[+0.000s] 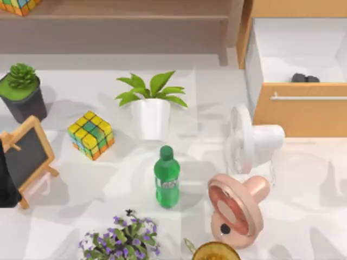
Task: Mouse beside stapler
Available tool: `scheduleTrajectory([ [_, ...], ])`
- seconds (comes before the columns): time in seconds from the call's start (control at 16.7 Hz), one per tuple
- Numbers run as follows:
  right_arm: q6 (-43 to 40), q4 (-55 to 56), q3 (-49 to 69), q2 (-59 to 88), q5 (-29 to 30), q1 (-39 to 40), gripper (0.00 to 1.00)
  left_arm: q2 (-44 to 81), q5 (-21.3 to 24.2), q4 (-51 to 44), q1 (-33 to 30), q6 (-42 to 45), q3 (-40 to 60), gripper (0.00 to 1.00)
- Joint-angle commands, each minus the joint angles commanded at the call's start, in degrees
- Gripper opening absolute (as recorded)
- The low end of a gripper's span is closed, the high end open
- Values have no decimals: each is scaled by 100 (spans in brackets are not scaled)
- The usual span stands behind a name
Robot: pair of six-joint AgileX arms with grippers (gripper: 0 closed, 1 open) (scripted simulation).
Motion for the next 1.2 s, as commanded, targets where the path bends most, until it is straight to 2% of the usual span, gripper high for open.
scheduleTrajectory([
  [0.24, 41, -108, 169, 172, 5, 13, 100, 0, 0, 0, 0, 0, 0, 100],
  [0.48, 284, -749, 1210, 1238, 30, 91, 100, 0, 0, 0, 0, 0, 0, 100],
  [0.72, 679, -1771, 3058, 3248, 70, 208, 100, 0, 0, 0, 0, 0, 0, 100],
  [1.2, 1574, -4192, 7641, 8592, 174, 557, 100, 0, 0, 0, 0, 0, 0, 100],
])
